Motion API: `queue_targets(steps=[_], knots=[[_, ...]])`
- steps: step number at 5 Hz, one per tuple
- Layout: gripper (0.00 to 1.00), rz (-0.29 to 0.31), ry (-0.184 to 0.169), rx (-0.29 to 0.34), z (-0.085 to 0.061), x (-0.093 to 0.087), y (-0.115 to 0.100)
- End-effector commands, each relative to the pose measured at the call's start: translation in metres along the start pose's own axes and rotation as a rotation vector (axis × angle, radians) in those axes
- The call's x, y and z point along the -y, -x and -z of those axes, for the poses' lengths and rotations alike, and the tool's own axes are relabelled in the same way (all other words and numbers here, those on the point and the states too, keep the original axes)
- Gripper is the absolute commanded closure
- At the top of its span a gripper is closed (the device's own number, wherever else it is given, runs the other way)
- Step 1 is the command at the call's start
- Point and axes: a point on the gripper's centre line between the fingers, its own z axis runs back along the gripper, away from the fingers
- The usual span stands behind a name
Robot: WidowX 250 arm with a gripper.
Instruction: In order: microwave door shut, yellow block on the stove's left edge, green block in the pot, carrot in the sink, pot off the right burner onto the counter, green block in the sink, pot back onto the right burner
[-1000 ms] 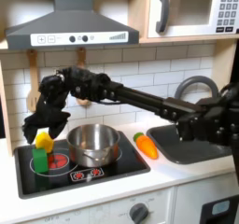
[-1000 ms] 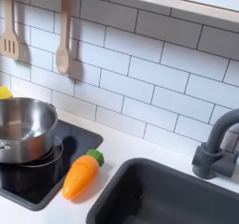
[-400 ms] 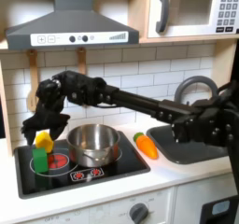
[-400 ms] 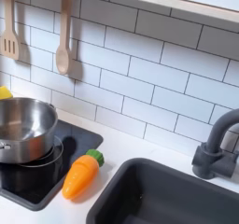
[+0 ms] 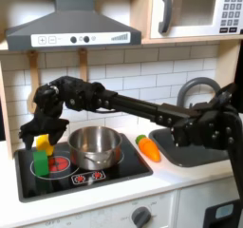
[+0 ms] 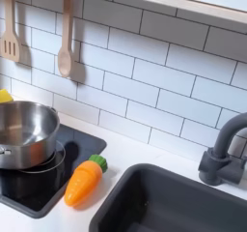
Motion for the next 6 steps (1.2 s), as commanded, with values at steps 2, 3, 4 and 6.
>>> queue_targets(steps=[2, 3, 4, 6], knots=[[0.0, 0.023, -0.011, -0.019, 0.001, -0.003, 0.006], [0.0, 0.035, -0.004, -0.039, 0.005, -0.002, 0.012], [0.0, 0.047, 0.003, -0.057, 0.009, 0.001, 0.017], [0.0, 0.05, -0.001, -0.092, 0.015, -0.004, 0.02]])
